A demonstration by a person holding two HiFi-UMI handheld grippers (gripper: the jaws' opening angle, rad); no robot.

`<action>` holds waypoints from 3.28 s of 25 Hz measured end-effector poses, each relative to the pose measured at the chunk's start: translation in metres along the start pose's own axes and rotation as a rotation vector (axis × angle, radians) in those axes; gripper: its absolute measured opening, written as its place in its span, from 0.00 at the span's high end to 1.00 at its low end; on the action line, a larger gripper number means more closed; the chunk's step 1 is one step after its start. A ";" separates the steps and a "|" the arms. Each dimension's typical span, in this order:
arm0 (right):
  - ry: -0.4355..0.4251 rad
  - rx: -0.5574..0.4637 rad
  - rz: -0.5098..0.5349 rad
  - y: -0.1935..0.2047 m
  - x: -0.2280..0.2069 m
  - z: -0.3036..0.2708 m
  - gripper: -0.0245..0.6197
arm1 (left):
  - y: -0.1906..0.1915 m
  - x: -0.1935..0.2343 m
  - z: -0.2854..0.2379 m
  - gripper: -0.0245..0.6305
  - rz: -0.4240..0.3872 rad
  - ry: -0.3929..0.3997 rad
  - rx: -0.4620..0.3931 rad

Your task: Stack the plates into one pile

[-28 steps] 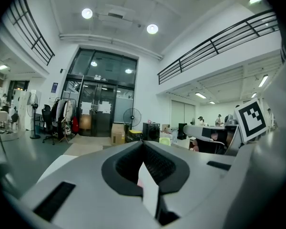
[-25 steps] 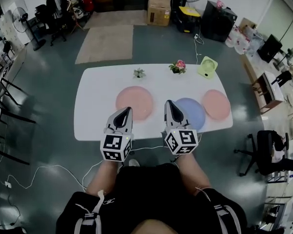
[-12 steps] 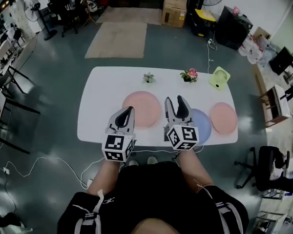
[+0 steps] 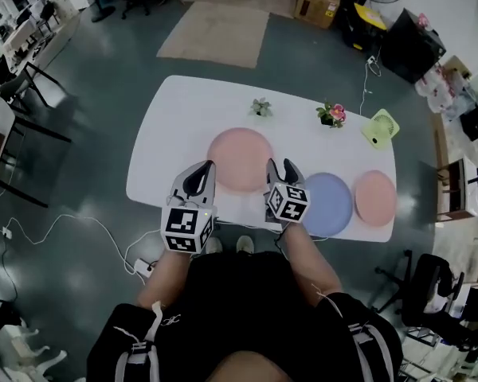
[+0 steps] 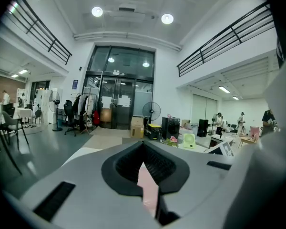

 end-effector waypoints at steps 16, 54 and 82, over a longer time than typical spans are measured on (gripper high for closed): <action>0.000 0.491 -0.445 0.140 -0.018 -0.085 0.67 | 0.031 0.039 -0.009 0.94 0.040 -0.104 0.091; 0.260 -0.035 -1.261 0.155 -0.222 0.178 0.84 | -0.010 -0.186 -0.086 0.94 -0.196 0.531 0.078; 0.608 -0.140 -0.706 0.108 -0.249 0.247 0.80 | -0.008 -0.247 -0.073 0.94 -0.243 0.609 0.076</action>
Point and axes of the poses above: the fingertips, and each gripper's own axes: z backward along the fingers, x to its left, y out of its underside, the point moved 1 cm from there along z, backward along the fingers, and after that the axes turned 10 degrees about x, right-handed, at the moved point
